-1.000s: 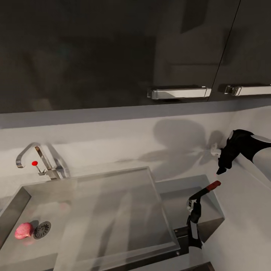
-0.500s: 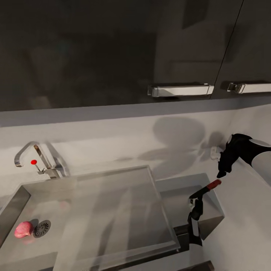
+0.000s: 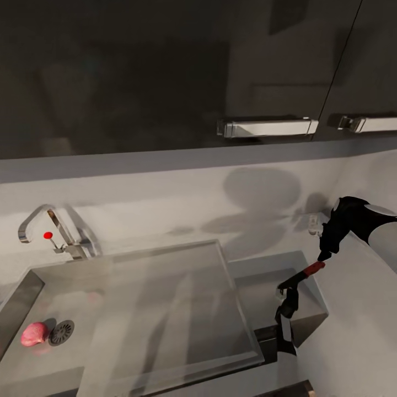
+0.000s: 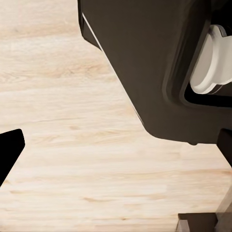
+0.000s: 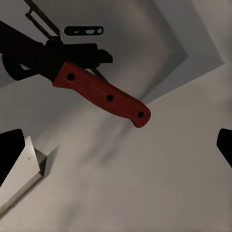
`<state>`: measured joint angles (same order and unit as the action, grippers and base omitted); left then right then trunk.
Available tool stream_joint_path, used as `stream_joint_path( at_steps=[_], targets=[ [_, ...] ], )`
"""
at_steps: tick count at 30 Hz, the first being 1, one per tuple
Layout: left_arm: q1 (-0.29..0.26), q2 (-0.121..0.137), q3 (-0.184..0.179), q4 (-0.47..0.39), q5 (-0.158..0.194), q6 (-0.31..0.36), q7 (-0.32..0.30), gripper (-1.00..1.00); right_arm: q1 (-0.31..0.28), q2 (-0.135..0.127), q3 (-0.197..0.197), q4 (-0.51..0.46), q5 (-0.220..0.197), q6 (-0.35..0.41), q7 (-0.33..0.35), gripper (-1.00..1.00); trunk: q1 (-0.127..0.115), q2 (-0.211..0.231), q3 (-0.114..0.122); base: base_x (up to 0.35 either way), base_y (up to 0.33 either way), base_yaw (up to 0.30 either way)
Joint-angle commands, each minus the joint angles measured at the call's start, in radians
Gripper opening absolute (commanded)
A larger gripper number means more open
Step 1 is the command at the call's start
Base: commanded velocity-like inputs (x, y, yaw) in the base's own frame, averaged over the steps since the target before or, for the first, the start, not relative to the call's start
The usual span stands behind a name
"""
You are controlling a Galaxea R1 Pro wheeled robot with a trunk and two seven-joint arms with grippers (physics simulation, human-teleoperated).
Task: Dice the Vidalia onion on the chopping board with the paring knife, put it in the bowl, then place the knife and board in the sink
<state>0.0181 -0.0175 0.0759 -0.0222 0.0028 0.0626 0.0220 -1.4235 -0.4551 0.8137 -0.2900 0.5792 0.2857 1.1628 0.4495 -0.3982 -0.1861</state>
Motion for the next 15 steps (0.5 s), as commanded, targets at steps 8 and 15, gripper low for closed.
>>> stream_joint_path(
  at_steps=[8,15],
  targets=[
    [0.000,0.000,0.007,-0.002,0.000,-0.008,0.001,1.00,0.000,0.000,-0.002,-0.003,0.004,0.007,0.008,1.00,0.001,-0.002,-0.004,0.000,0.000,0.000],
    [0.000,0.001,0.007,-0.002,0.000,-0.014,0.001,1.00,0.000,0.000,0.032,-0.003,0.007,-0.057,0.010,1.00,0.001,-0.002,-0.004,0.000,0.000,0.000]
  ],
)
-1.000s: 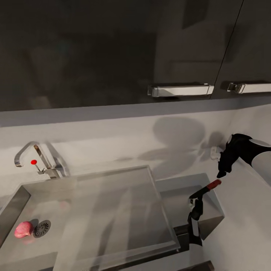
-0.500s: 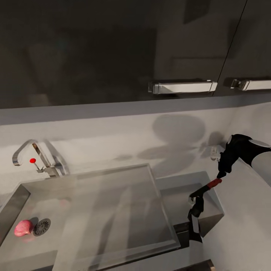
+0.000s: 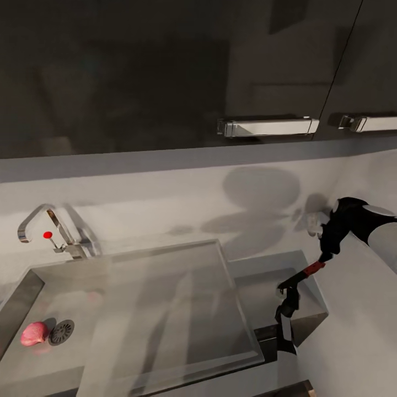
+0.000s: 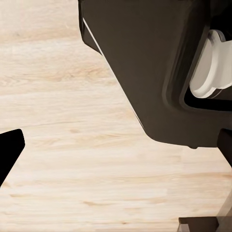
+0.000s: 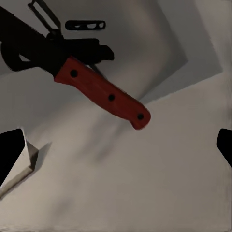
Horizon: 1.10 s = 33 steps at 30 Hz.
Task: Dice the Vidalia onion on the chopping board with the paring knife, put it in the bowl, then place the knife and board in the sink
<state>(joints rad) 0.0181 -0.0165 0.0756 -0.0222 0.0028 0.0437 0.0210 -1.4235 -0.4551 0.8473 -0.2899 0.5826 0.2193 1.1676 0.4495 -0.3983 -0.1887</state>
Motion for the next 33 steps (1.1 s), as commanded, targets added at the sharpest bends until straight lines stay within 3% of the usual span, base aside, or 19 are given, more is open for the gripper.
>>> stream_joint_path(
  at_steps=[1,2,6,7,10,25,33],
  targets=[
    [0.000,-0.001,0.007,-0.002,0.000,0.004,0.002,1.00,0.000,-0.001,0.013,-0.003,0.003,-0.005,0.005,1.00,0.001,-0.002,-0.002,0.000,0.000,0.000],
    [0.000,-0.001,0.006,-0.002,0.000,0.004,0.002,1.00,0.000,-0.001,0.045,-0.003,0.003,-0.031,0.005,1.00,0.001,-0.002,-0.002,0.000,0.000,0.000],
    [0.000,-0.001,0.004,-0.002,0.000,0.004,0.002,1.00,0.000,-0.001,0.109,-0.003,0.003,-0.064,0.004,1.00,0.001,-0.002,-0.002,0.000,0.000,0.000],
    [0.000,-0.001,0.003,-0.002,0.000,0.004,0.002,1.00,0.000,-0.001,0.150,-0.003,0.003,-0.078,0.003,1.00,0.001,-0.002,-0.002,0.000,0.000,0.000],
    [0.000,-0.001,0.003,-0.002,0.000,0.004,0.002,1.00,0.000,-0.001,0.172,-0.003,0.003,-0.083,0.005,1.00,0.001,-0.002,-0.002,0.000,0.000,0.000],
    [0.000,-0.002,0.003,-0.002,0.000,0.004,0.002,1.00,0.000,0.002,0.182,-0.003,0.000,-0.086,0.007,1.00,0.001,-0.002,-0.017,0.000,0.000,0.000],
    [0.000,-0.002,0.003,-0.002,0.000,0.004,0.002,1.00,0.000,0.017,0.181,-0.003,-0.002,-0.086,0.011,1.00,0.001,-0.002,-0.029,0.000,0.000,0.000]
  ],
)
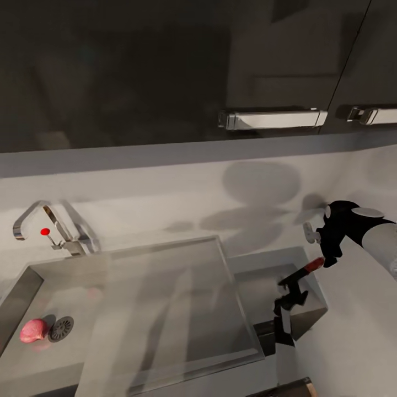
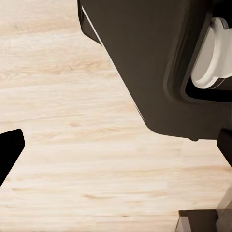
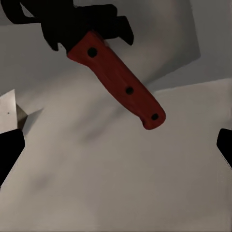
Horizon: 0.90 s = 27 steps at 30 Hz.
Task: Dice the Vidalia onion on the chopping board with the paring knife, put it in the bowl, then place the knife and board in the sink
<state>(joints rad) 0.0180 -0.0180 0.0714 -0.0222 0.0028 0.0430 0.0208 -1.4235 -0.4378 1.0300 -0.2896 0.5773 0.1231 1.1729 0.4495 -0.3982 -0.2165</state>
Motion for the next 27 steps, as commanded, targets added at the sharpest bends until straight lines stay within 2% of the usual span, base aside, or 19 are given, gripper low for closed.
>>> stream_joint_path(
  at_steps=[1,10,27],
  targets=[
    [0.000,0.000,0.007,-0.002,0.000,0.005,0.002,1.00,0.000,0.003,-0.002,-0.003,0.003,0.010,0.005,1.00,0.000,-0.002,-0.003,0.000,0.000,0.000],
    [0.000,0.000,0.007,-0.002,0.000,0.005,0.002,1.00,0.000,0.008,-0.004,-0.003,0.001,0.010,0.005,1.00,0.000,-0.002,-0.016,0.000,0.000,0.000],
    [0.000,0.000,0.007,-0.002,0.000,0.005,0.002,1.00,0.000,0.008,-0.006,-0.003,0.000,0.006,0.012,1.00,0.000,-0.002,-0.025,0.000,0.000,0.000]
  ],
)
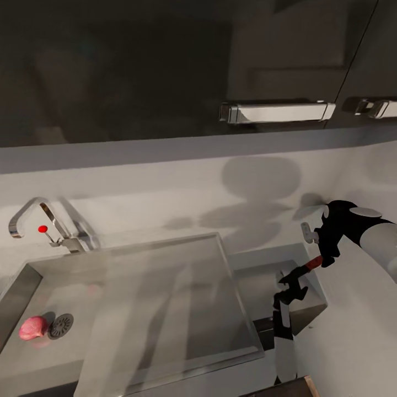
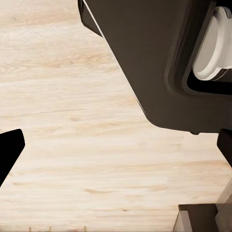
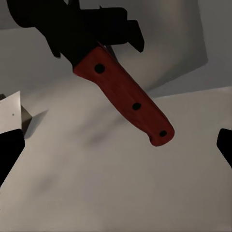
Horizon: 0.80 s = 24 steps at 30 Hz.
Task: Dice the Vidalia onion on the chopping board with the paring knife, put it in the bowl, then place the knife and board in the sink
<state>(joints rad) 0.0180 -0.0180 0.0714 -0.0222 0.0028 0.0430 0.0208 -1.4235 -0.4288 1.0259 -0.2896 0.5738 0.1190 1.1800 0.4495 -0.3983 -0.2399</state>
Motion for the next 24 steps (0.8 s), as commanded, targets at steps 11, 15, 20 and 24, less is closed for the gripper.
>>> stream_joint_path(
  at_steps=[11,15,20,24],
  targets=[
    [0.000,0.000,0.007,-0.002,0.000,0.005,0.002,1.00,0.000,-0.001,0.000,-0.003,0.003,0.010,0.006,1.00,0.000,-0.002,-0.016,0.000,0.000,0.000],
    [0.000,0.000,0.007,-0.002,0.000,0.005,0.002,1.00,0.000,-0.001,0.000,-0.003,0.003,0.010,0.007,1.00,0.000,-0.002,-0.022,0.000,0.000,0.000],
    [0.000,0.000,0.007,-0.002,0.000,0.005,0.002,1.00,0.000,-0.001,-0.001,-0.003,0.003,0.010,0.007,1.00,0.000,-0.002,-0.030,0.000,0.000,0.000],
    [0.000,0.000,0.007,-0.002,0.000,0.005,0.002,1.00,0.000,-0.001,-0.001,-0.003,0.003,0.011,0.006,1.00,0.000,-0.002,-0.037,0.000,0.000,0.000]
  ],
)
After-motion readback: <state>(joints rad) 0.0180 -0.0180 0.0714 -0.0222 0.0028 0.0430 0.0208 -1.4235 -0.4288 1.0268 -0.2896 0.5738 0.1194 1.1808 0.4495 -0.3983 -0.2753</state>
